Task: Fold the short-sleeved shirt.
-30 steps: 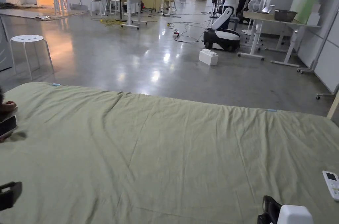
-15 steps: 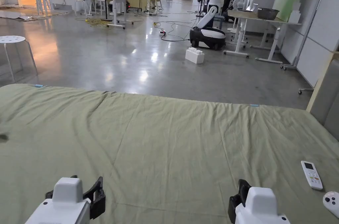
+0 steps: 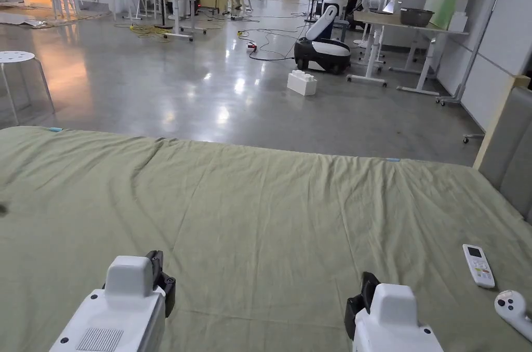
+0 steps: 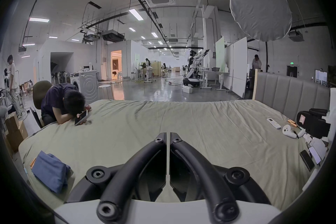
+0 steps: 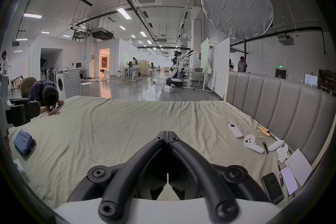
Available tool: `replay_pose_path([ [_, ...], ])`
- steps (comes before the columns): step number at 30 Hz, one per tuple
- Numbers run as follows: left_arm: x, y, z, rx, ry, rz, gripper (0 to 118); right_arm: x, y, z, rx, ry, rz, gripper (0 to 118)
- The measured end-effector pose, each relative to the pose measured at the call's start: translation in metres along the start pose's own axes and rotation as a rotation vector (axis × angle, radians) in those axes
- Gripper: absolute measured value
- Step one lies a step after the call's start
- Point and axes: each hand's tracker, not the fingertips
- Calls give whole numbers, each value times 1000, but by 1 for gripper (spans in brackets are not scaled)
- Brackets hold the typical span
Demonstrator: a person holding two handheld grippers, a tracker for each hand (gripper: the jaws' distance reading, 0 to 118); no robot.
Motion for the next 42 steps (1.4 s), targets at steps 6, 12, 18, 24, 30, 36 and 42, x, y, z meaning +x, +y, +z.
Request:
replay_pose_path([
  [6,2,0,2,26,3,-14,3,1,-2,2,-2,10,-12,0],
  [12,0,1,2,18,10,-5,3,1,-1,3,-1,16,-20,1],
  [18,-2,1,2,15,9,-6,70,3,-1,1,-7,-9,-35,89],
  [24,-1,-1,5,35,44,-26,86,9,-1,5,22,-33,-45,114],
  [30,-6,-3,5,21,42,5,89,15,3,10,41,-27,-59,118],
  [36,-9,-2,8,18,37,28,90,16,11,10,41,-15,-38,118],
  [42,-12,2,9,50,-13,20,92,18,17,7,56,40,-54,118],
])
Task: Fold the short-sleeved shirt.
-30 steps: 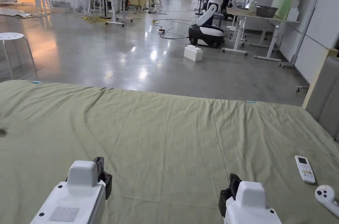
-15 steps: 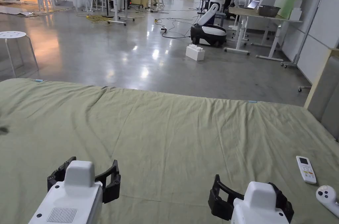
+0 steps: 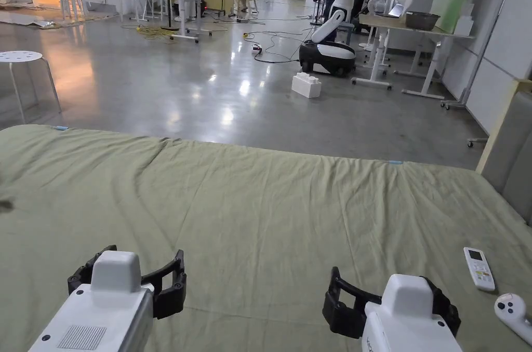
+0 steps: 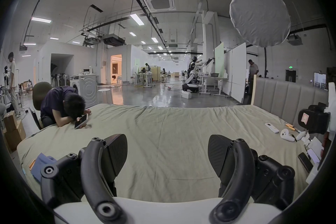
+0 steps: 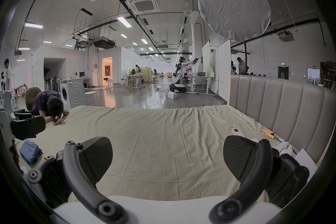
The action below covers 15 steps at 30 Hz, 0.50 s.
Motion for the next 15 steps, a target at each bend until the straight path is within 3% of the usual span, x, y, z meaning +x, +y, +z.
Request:
replay_pose_path([
  [6,-5,4,-1,26,-61,18,92,-3,4,-6,-20,-23,-42,118],
  [13,-6,7,-4,28,2,14,92,-4,7,-10,-46,-50,-28,118],
  [15,-8,7,-6,34,16,7,92,-2,8,-10,-50,-35,-66,118],
])
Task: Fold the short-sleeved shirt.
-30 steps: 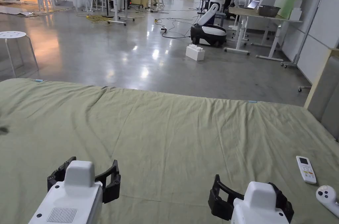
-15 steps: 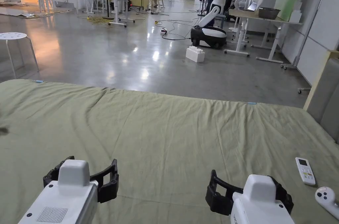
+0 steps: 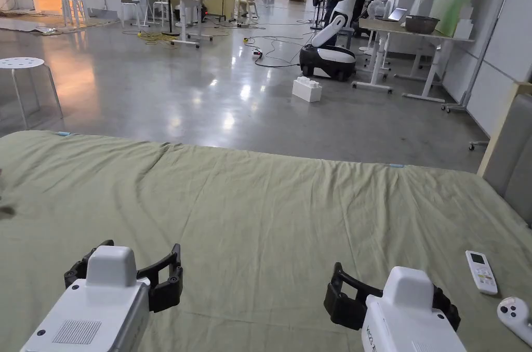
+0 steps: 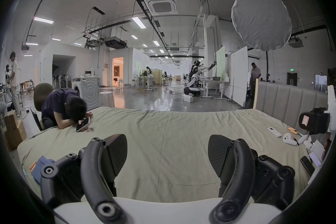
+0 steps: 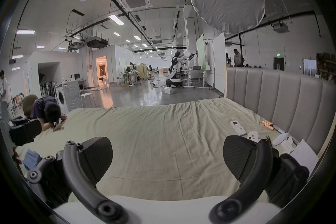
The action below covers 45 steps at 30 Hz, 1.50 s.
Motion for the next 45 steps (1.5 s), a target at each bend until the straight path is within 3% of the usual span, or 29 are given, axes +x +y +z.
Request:
replay_pose_path([
  [3,-1,1,-3,-15,23,-15,92,3,2,-4,-49,9,-57,118],
  [15,-10,6,-10,-35,8,4,92,1,14,-18,-175,-90,-60,118],
  [37,-9,7,-14,-35,9,-5,92,1,9,-32,-187,-41,-18,118],
  [41,-9,6,-16,-39,7,-6,92,1,10,-34,-189,-74,-43,118],
  [45,-8,5,-16,-34,25,-15,92,5,12,-36,-208,-44,-73,118],
])
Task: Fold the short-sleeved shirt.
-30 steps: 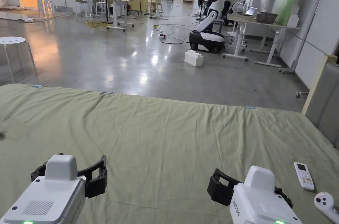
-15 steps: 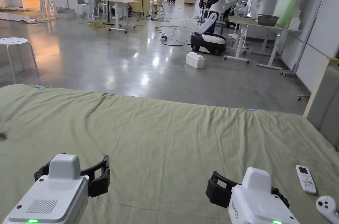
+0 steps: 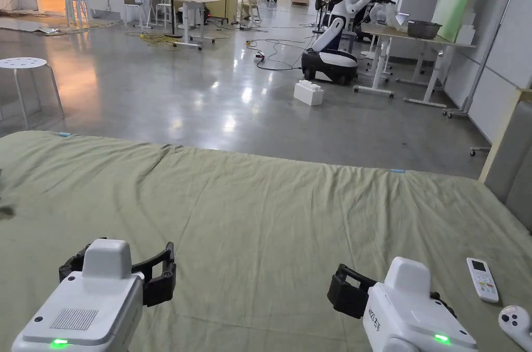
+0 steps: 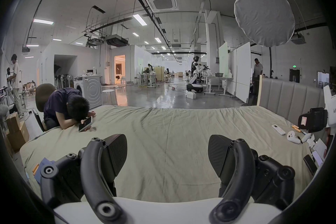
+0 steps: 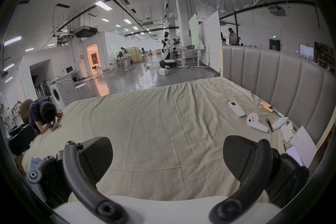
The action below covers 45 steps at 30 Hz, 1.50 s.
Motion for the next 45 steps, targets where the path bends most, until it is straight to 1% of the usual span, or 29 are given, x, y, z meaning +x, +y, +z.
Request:
replay_pose_path([
  [3,-1,-1,-2,-1,-15,5,92,5,-1,-1,9,60,-42,118],
  [5,-1,-3,-3,9,-20,-1,92,7,-2,-1,44,78,-48,118],
  [7,0,-3,-4,4,-19,-11,92,8,-5,1,104,99,-27,118],
  [9,0,-3,-5,-1,-26,-6,92,7,-7,1,147,93,22,118],
  [13,-1,-3,-8,2,-27,7,92,0,-6,1,156,39,47,118],
  [15,-1,-3,-9,9,-27,5,92,-1,-8,1,199,21,49,118],
  [17,-2,-2,-9,19,-29,2,92,0,-9,3,262,28,41,118],
  [20,-3,-1,-8,35,-28,4,92,-1,-9,3,240,20,41,118],
  [24,-2,-1,-7,50,-29,-2,92,-1,-11,2,248,3,54,118],
  [32,-1,-3,-9,53,-20,-14,92,3,-14,1,254,-1,72,118],
  [37,-3,-6,-11,50,-8,-18,92,2,-12,1,259,-8,93,118],
  [42,-5,-7,-10,44,-12,-1,92,-2,-11,2,279,2,139,118],
  [45,-5,-9,-9,41,-17,-5,92,-3,-11,1,277,5,144,118],
])
